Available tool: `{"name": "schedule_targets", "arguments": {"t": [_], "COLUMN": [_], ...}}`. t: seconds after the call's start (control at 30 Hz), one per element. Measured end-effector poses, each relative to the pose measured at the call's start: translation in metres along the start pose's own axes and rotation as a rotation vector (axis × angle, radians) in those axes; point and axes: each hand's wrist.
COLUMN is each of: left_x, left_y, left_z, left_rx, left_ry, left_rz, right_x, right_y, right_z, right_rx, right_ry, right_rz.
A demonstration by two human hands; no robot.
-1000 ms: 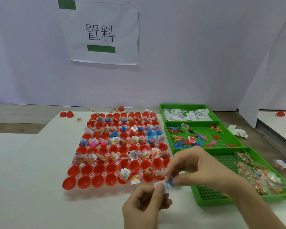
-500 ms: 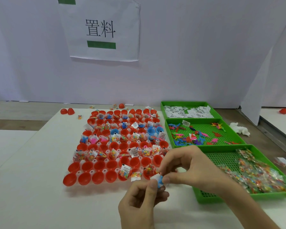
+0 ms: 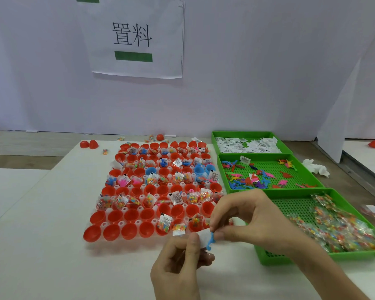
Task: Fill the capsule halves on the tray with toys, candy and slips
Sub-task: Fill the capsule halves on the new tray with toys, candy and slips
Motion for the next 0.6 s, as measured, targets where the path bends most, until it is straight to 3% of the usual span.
{"name": "schedule_targets", "arguments": {"t": [0.37, 0.6], "left_x": [0.0040, 0.0044], "left_y": [0.0012, -0.0039], "left_z": [-0.0031, 0.0028], "left_rx": [-0.112, -0.107], "left_ry": [0.156, 0.063], "left_rz": [0.156, 0.114], "right_x": [0.0042, 0.0032], "right_y": [-0.0092, -0.0086], "right_z": [-0.0010, -0.0005], "right_rx": [0.001, 0.006], "right_ry": [-0.016, -0.011], "right_rz": [0.083, 0.094]}}
Point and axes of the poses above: each hand's wrist, its own z-axis away from the middle knuckle, its own y-axis out of the back of the hand, x = y × z, and after that the axes turned 1 degree about -y, right-handed
